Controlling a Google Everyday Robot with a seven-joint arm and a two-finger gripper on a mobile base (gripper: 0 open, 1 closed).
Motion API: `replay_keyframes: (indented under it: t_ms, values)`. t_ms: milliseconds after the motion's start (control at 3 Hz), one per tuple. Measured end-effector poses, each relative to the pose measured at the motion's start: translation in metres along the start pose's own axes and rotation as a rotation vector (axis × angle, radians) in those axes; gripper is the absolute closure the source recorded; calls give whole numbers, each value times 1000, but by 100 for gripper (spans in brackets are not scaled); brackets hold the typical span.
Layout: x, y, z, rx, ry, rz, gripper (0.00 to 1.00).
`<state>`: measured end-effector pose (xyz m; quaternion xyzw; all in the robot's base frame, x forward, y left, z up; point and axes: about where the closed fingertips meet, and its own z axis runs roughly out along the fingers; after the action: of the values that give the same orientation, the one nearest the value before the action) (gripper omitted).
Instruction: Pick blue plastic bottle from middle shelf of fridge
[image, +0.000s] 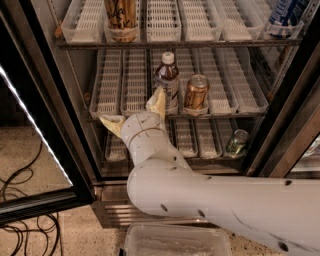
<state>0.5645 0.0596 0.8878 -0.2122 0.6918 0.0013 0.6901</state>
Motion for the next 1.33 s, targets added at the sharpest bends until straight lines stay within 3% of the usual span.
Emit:
replay_keyframes:
  t_ms: [333,1000,1333]
  values:
    - [0,0,0,0,0,0,0]
    - [2,0,-2,13,13,6,0]
    - [4,-4,-6,69,38,6,0]
